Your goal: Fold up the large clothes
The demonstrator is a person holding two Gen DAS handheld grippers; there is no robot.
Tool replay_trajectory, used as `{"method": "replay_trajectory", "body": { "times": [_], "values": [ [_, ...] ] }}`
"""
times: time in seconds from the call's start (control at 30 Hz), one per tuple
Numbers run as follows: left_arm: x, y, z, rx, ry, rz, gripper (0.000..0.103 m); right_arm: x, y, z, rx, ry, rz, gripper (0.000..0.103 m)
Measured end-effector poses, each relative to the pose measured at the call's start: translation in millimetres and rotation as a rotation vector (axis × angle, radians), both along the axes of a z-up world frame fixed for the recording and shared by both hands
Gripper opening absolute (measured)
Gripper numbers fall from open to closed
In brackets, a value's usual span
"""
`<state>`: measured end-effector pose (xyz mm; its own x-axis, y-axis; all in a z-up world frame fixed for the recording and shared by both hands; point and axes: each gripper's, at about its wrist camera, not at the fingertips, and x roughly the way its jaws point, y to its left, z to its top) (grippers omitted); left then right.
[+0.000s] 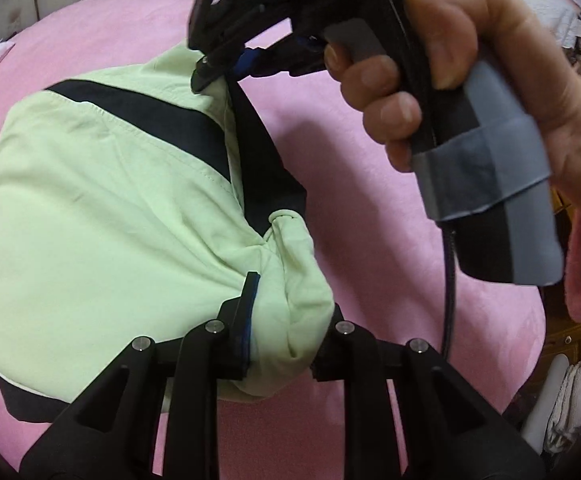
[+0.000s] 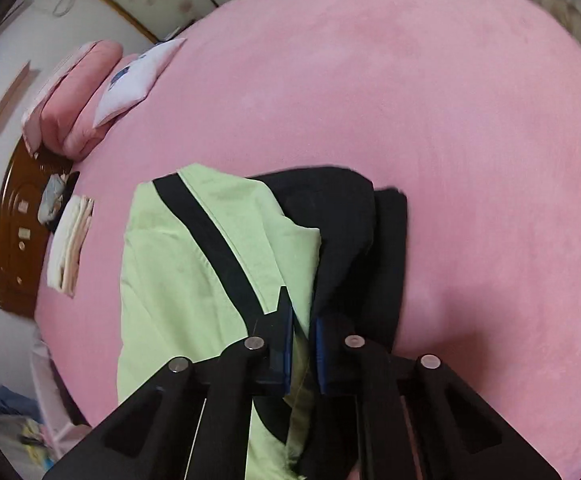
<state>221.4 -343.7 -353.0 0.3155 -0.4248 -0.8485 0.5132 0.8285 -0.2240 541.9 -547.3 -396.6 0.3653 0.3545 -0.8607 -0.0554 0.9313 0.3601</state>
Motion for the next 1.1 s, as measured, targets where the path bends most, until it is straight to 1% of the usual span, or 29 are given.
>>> {"method": "replay_trajectory", "body": {
  "times": [0.07, 0.1, 0.13, 0.17, 0.2, 0.27, 0.3, 0.33, 0.4, 0.47, 0.5, 0.53, 0.57, 0.63, 0.67, 0.73, 0.8, 0.83, 0.87, 0.9, 0.97, 1.0, 1.03, 1.07, 1.1],
  "values": [
    [-5.4, 0.6, 3.0, -0.034, 0.009, -0.017, 0.015, -13.3, -10.2, 8.5, 0.01, -0.027, -0.032, 0.006],
    [-7.9, 0.3, 3.0, -0.053, 0.026, -0.032, 0.015, -20.7, -16.8, 15.2, 0.003, -0.036, -0.051, 0.006],
    [-11.1, -2.6, 0.5, -0.063, 0.047, -0.05, 0.015, -22.8, -21.0, 13.6, -0.01, -0.035, -0.068, 0.006],
    [-13.1, -5.1, -2.2, -0.061, 0.06, -0.064, 0.015, -24.6, -25.9, 8.9, -0.026, -0.021, -0.085, 0.006],
    [-15.6, -8.0, -6.0, -0.05, 0.072, -0.076, 0.015, -24.9, -31.3, -1.9, -0.04, 0.013, -0.105, 0.006],
    [-17.9, -11.3, -12.8, -0.017, 0.088, -0.086, 0.016, -32.8, -33.9, -6.3, -0.036, 0.041, -0.125, 0.01],
    [-15.5, -11.2, -12.1, -0.013, 0.089, -0.086, 0.016, -35.1, -36.0, -6.4, -0.016, 0.032, -0.134, 0.016],
    [-15.0, -6.2, -9.9, -0.021, 0.094, -0.077, 0.016, -38.6, -37.1, -2.1, 0.001, 0.008, -0.145, 0.023],
    [-12.8, 1.2, -0.7, -0.034, 0.127, -0.054, 0.017, -45.9, -38.2, 9.5, -0.002, -0.033, -0.168, 0.03],
    [-11.5, 15.5, 9.1, -0.059, 0.161, -0.028, 0.026, -53.6, -34.9, 21.6, 0.0, -0.068, -0.178, 0.033],
    [-9.4, 19.5, 13.2, -0.066, 0.161, -0.017, 0.029, -58.5, -30.7, 27.6, 0.036, -0.082, -0.172, 0.033],
    [-8.5, 28.4, 19.3, -0.069, 0.154, 0.005, 0.037, -63.9, -35.2, 31.4, 0.07, -0.08, -0.159, 0.033],
    [-6.1, 35.5, 23.4, -0.069, 0.146, 0.02, 0.042, -65.8, -28.2, 31.8, 0.122, -0.064, -0.13, 0.033],
    [-1.5, 48.6, 31.2, -0.044, 0.111, 0.06, 0.044, -69.1, -26.5, 31.5, 0.145, -0.024, -0.095, 0.034],
    [2.2, 58.8, 33.8, -0.02, 0.088, 0.097, 0.044, -68.3, -19.7, 26.7, 0.133, 0.0, -0.082, 0.034],
    [14.9, 82.5, 35.7, -0.004, 0.074, 0.161, 0.044, -64.8, -9.4, 15.4, 0.093, 0.035, -0.064, 0.039],
    [31.1, 104.9, 33.3, 0.002, 0.078, 0.228, 0.044, -57.8, 6.5, -2.7, 0.017, 0.082, -0.061, 0.039],
    [37.1, 113.5, 29.5, 0.0, 0.089, 0.263, 0.044, -57.4, 9.0, -11.6, 0.007, 0.091, -0.061, 0.037],
    [40.8, 119.1, 28.0, -0.002, 0.095, 0.283, 0.044, -60.0, 8.8, -17.4, 0.001, 0.092, -0.068, 0.031],
    [48.4, 133.1, 28.6, -0.005, 0.099, 0.305, 0.044, -59.5, 12.7, -17.0, 0.009, 0.079, -0.076, 0.011],
    [61.4, 149.5, 30.3, 0.004, 0.1, 0.337, 0.044, -65.4, 13.7, -5.1, -0.006, 0.021, -0.097, 0.01],
    [65.3, 152.6, 31.0, 0.009, 0.099, 0.345, 0.044, -69.3, 13.9, 6.7, -0.027, -0.033, -0.121, 0.009],
    [67.2, 155.4, 29.5, 0.013, 0.098, 0.352, 0.044, -72.6, 11.1, 14.9, -0.033, -0.059, -0.139, 0.009],
    [65.4, 158.5, 27.5, 0.013, 0.097, 0.357, 0.044, -75.4, 7.5, 21.4, -0.024, -0.068, -0.17, 0.009],
    [65.4, 161.5, 25.9, 0.008, 0.095, 0.361, 0.044, -80.4, 4.8, 29.1, -0.017, -0.057, -0.187, 0.009]
  ]
}}
